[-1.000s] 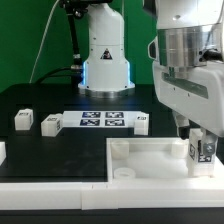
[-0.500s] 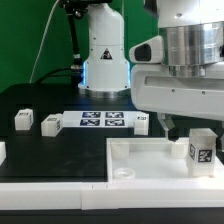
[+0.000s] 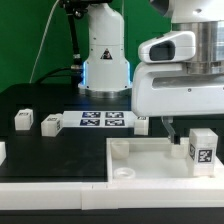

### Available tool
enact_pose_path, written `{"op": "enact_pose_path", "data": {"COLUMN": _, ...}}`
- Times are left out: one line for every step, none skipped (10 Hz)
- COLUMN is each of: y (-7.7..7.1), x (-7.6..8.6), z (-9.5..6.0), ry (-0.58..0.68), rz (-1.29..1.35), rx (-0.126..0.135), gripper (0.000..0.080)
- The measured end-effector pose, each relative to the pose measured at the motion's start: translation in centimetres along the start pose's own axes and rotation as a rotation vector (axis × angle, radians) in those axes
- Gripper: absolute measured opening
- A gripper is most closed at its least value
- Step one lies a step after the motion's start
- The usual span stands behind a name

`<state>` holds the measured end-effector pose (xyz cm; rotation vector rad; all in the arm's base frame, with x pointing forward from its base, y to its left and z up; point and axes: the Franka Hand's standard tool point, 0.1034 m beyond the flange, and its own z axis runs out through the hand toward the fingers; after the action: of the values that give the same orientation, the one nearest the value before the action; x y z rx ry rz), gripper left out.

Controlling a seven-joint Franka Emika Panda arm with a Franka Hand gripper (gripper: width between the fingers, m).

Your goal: Assemble one leg

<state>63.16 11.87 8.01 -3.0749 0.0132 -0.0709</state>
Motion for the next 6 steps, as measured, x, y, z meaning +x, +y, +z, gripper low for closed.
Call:
{"op": "enact_pose_path", "data": {"y": 0.55, "x": 0.14, "z": -0.07, "ry": 0.0, "rz": -0.117, "rx": 0.0, "gripper": 0.0649}}
{"op": "enact_pose_path", "data": {"y": 0.6, "x": 0.13, "z": -0.04, "ry": 0.001, "rz": -0.116, "rx": -0.001, "gripper": 0.0649}}
{"op": "enact_pose_path", "data": {"y": 0.61, "x": 0.11, "z": -0.03, "ry": 0.0, "rz": -0.116, "rx": -0.001, "gripper": 0.0558}}
{"op": "enact_pose_path", "data": {"y": 0.62, "x": 0.12, "z": -0.03, "ry": 0.001, "rz": -0.116, "rx": -0.001, "gripper": 0.0424}}
{"op": "enact_pose_path", "data": {"y": 0.56, "x": 0.11, "z": -0.02, "ry": 0.001, "rz": -0.078, "rx": 0.001, "gripper": 0.0424}}
{"op": "enact_pose_path", "data": {"y": 0.58, "x": 0.11, "z": -0.02, "ry": 0.001, "rz": -0.079, "rx": 0.001, "gripper": 0.029}}
